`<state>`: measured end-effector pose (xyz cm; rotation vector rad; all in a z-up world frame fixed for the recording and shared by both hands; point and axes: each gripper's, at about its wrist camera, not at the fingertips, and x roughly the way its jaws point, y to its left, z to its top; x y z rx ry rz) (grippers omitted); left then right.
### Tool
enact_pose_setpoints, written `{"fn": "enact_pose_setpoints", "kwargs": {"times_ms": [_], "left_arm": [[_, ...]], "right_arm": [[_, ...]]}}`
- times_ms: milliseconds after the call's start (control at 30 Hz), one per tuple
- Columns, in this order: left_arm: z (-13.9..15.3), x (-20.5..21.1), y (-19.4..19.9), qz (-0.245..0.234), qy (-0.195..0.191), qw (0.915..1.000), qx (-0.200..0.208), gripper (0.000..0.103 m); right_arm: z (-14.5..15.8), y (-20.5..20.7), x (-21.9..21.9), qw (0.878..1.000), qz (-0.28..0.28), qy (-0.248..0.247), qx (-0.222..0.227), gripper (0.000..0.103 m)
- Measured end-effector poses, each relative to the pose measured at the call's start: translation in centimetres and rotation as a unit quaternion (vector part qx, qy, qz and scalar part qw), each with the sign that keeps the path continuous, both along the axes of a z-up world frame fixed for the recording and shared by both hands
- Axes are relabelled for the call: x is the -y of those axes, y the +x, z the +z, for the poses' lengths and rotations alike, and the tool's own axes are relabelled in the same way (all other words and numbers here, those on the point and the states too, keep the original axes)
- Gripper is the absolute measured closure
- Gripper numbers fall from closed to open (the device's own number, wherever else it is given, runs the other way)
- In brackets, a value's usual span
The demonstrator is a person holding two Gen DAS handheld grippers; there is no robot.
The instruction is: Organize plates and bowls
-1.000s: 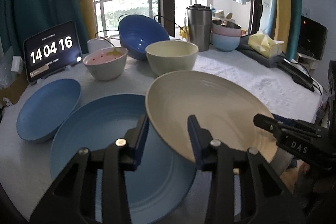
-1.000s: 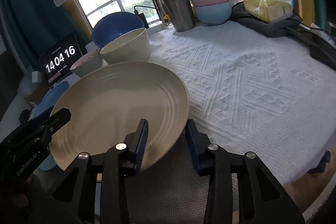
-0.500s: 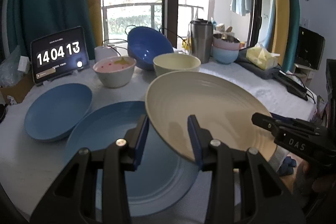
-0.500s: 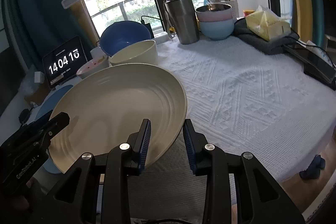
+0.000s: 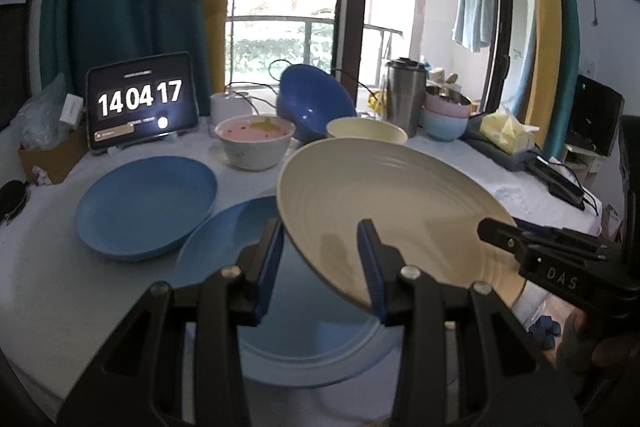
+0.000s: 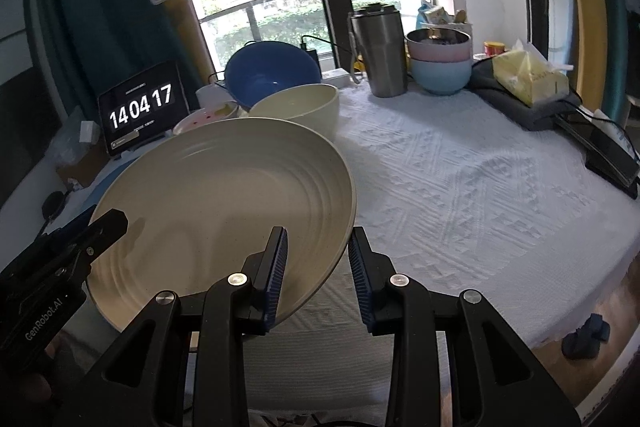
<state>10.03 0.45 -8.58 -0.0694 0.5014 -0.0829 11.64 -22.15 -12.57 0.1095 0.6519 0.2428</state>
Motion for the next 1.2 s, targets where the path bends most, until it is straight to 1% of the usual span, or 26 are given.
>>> {"fn": "enact_pose_setpoints", "kwargs": {"times_ms": [533, 833, 967, 1200], "left_arm": [[-1.5, -4.3, -0.8, 0.045, -0.015, 0.9988, -0.009, 0.064], [-2.2, -5.9, -1.0, 0.063, -0.014, 0.9977, -0.02, 0.064], [-3.0, -6.5, -0.8, 0.071, -0.016, 0.9967, -0.036, 0.064], [-4.6, -7.1, 0.4, 0.081, -0.019, 0.9934, -0.079, 0.063]], "right_arm": [[-0.3, 0.6, -5.3, 0.999, 0.041, -0.024, -0.01, 0.069], [-0.9, 1.0, -7.1, 0.998, 0.057, -0.03, -0.018, 0.069], [-1.3, 1.1, -7.9, 0.997, 0.064, -0.032, -0.022, 0.069], [-1.7, 1.4, -8.5, 0.997, 0.068, -0.034, -0.028, 0.069]]}}
